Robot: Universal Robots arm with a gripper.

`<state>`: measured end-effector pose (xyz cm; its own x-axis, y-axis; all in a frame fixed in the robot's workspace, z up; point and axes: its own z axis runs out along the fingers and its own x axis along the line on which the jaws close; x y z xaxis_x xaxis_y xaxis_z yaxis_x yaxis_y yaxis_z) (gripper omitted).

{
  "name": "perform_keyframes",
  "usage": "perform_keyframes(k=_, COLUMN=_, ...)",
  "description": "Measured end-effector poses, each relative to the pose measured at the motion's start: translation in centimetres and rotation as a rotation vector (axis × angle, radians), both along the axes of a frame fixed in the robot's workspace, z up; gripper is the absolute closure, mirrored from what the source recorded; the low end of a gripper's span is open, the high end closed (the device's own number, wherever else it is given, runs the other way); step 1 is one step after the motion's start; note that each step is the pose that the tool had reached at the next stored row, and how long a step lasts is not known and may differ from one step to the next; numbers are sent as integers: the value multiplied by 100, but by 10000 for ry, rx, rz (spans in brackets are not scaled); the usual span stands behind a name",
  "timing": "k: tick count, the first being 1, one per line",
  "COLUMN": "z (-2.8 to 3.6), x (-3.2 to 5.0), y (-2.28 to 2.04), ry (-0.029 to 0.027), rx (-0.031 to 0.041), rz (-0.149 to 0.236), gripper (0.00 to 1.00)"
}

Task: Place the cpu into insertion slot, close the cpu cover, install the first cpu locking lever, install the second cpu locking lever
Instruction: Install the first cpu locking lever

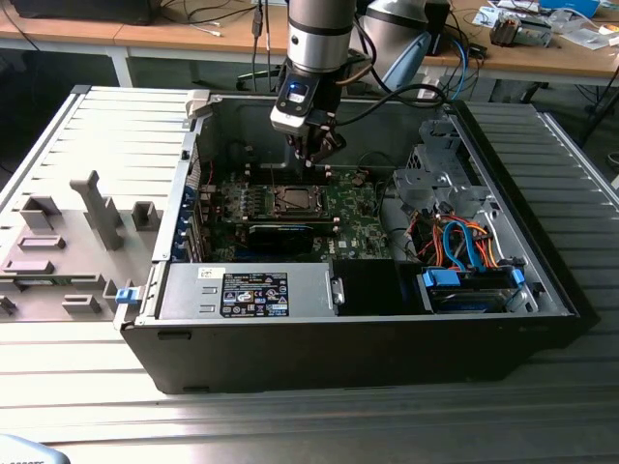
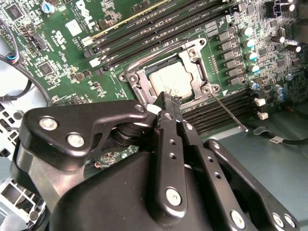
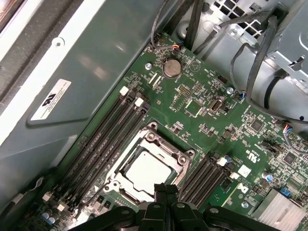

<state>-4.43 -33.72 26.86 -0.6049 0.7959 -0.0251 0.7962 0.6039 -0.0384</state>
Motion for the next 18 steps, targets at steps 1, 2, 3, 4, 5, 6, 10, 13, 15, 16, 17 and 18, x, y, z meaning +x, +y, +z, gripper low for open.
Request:
perform_keyframes(k=1, z=0, x=0, y=0, ry=0, rx=0, rz=21, gripper=89)
perform_keyframes(k=2, z=0, x=0, y=0, ry=0, rx=0, rz=43, gripper=89)
perform_keyframes(k=3, z=0, x=0, y=0, ry=0, rx=0, rz=61, gripper=89)
perform_keyframes(k=4, z=0, x=0, y=0, ry=-1, rx=0, rz=75, gripper=89)
perform_keyframes(k=5, z=0, x=0, y=0, ry=0, rx=0, rz=90, gripper=89)
perform_keyframes(k=6, z=0, x=0, y=0, ry=0, rx=0, rz=107, gripper=89)
perform_keyframes(k=10, z=0, x=0, y=0, ry=0, rx=0, rz=208, gripper=89)
perform_keyframes(k=13, z=0, x=0, y=0, ry=0, rx=0, rz=277, gripper=89)
perform_keyframes(k=15, z=0, x=0, y=0, ry=0, rx=0, rz=343, gripper=89)
perform_keyframes(k=16, z=0, x=0, y=0, ry=0, rx=-1, rz=360, gripper=89)
perform_keyframes(k=17, z=0, x=0, y=0, ry=0, rx=0, rz=381, gripper=89)
perform_keyframes(k=18, z=0, x=0, y=0, ry=0, rx=0, rz=408, gripper=89)
